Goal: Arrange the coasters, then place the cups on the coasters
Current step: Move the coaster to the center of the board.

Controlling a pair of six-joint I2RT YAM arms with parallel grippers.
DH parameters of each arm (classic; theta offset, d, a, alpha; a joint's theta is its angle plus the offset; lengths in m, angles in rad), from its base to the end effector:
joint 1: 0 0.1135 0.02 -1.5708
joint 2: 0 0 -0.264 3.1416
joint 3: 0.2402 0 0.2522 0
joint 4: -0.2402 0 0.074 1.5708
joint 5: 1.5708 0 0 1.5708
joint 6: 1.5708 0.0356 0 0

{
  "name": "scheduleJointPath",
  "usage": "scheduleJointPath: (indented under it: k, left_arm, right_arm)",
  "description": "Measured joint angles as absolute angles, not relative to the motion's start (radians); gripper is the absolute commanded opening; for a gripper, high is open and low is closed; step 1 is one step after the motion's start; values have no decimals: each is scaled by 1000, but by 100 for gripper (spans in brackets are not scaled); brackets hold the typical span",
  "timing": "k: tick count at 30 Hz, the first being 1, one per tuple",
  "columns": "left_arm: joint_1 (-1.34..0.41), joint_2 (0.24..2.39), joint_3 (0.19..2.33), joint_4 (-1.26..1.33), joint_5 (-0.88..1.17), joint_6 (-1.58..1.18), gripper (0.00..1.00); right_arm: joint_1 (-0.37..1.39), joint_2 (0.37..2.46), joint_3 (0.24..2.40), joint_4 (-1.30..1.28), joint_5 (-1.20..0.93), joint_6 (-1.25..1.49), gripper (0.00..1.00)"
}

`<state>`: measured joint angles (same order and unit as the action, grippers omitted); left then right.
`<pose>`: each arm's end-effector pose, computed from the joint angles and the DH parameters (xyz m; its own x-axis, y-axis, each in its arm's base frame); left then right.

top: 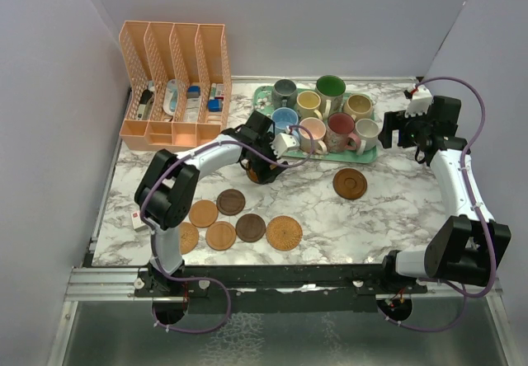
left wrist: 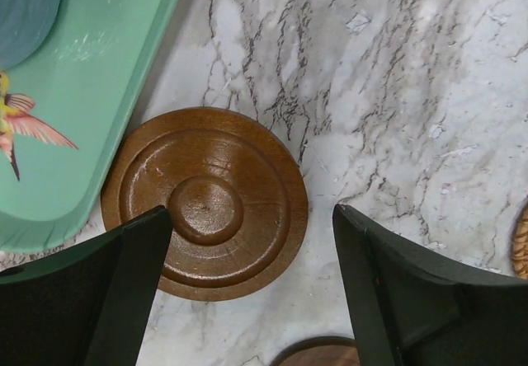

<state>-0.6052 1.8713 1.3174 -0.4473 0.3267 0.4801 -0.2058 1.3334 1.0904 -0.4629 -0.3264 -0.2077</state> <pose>0.3193 -0.2348 0.1971 -0.2996 0.7392 -0.6032 0.9240 0.3822 0.0094 0.2883 -0.0485 0.2995 -0.6120 -0.0718 -0.7876 -0.1753 0.9834 0.0466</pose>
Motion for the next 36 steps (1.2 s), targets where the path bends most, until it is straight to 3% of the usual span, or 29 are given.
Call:
scheduleJointPath:
  k: [12, 21, 36]
  left_arm:
    - [-572, 1941, 1318, -455, 379, 445, 74]
    - [-588, 1941, 1301, -418, 381, 442, 59]
    - [-921, 1968, 1317, -368, 337, 506, 49]
  right_arm:
    - [-206, 1333, 1090, -463, -333, -215, 86]
    - [-206, 1333, 1090, -463, -347, -215, 86]
    - [-206, 1335, 1090, -463, -350, -215, 85]
